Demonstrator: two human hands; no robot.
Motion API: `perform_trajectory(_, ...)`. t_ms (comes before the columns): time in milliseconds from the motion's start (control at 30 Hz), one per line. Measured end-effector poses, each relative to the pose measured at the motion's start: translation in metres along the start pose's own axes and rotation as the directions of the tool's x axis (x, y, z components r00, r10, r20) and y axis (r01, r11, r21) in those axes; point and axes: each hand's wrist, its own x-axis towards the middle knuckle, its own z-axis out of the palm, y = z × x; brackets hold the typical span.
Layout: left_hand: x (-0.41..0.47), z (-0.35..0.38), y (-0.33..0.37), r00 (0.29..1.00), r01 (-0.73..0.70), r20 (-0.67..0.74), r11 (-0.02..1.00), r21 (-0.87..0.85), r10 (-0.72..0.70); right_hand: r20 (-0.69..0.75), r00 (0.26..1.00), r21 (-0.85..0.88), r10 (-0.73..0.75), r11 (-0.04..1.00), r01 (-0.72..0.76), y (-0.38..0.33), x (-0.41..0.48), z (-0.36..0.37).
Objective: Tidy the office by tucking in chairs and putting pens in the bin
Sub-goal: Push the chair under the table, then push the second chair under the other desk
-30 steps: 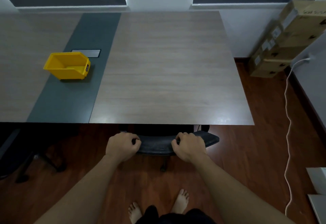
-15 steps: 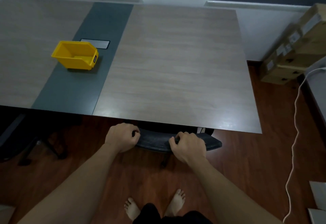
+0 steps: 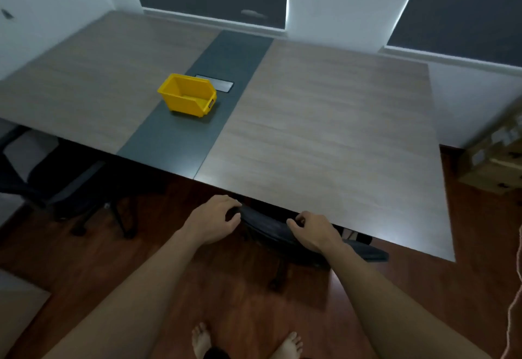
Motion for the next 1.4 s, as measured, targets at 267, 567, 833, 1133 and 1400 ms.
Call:
perform_trajectory(267,-0.079,-0.048,-0.102,0.965,0.245,-0.058,0.956,-0.161,-0.257,-0.015,0.959,-0.030,-0.282,0.959,0.282,-0.150,0.012,0.019)
perform_trajectory(567,-0.183,-0.100,-0.259,0.888,0.404,-0.112,0.873,-0.274,-0.446,0.035,0.896,-0.103,-0.444,0.890,0.445,-0.316,0.015,0.088)
perform_trajectory(833,-0.270,-0.125,-0.387,0.800,0.512,-0.155,0.794,-0.326,-0.580,0.117,0.850,-0.108,-0.514,0.844,0.525,-0.448,0.020,0.170)
perform_trajectory(1133,-0.340,-0.155,-0.487,0.710,0.558,-0.195,0.710,-0.430,-0.677,0.235,0.786,-0.110,-0.572,0.788,0.606,-0.576,0.028,0.243)
perform_trajectory(1400,-0.343,-0.183,-0.581,0.624,0.595,-0.218,0.637,-0.490,-0.751,0.296,0.720,-0.106,-0.627,0.728,0.678,-0.702,0.076,0.288)
